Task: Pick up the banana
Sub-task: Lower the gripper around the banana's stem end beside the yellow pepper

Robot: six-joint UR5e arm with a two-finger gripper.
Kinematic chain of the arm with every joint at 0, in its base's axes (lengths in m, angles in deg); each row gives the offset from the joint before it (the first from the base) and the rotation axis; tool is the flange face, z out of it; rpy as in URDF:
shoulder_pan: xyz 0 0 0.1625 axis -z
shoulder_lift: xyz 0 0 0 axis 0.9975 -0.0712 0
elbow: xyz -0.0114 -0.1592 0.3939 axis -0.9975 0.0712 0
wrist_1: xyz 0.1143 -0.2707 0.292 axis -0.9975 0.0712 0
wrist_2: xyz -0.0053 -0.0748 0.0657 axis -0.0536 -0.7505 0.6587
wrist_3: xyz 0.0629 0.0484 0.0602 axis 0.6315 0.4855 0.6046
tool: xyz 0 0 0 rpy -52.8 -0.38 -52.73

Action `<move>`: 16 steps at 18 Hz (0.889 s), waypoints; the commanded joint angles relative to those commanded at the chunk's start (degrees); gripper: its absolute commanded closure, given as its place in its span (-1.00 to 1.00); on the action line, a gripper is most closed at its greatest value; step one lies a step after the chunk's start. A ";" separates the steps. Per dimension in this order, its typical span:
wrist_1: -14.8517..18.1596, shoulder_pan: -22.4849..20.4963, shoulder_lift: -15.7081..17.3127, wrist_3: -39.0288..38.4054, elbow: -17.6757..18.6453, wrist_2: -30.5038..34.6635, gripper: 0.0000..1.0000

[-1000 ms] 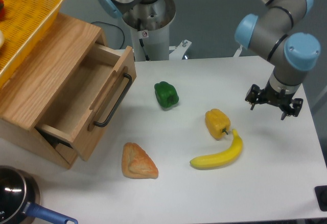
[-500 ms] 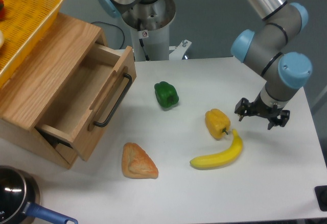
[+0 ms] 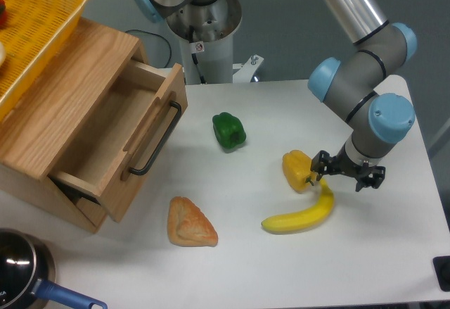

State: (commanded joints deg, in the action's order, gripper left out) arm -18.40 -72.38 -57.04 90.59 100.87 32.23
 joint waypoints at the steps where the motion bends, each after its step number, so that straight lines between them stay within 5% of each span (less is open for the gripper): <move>1: 0.00 0.44 -0.52 0.09 -0.62 -0.09 -1.00; 5: -0.96 2.28 -2.55 -0.09 -2.90 0.09 -1.00; 16: -2.55 5.01 -4.31 -1.14 -2.29 0.09 -0.95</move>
State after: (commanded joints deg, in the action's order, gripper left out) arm -20.95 -67.37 -61.35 89.44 98.58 32.31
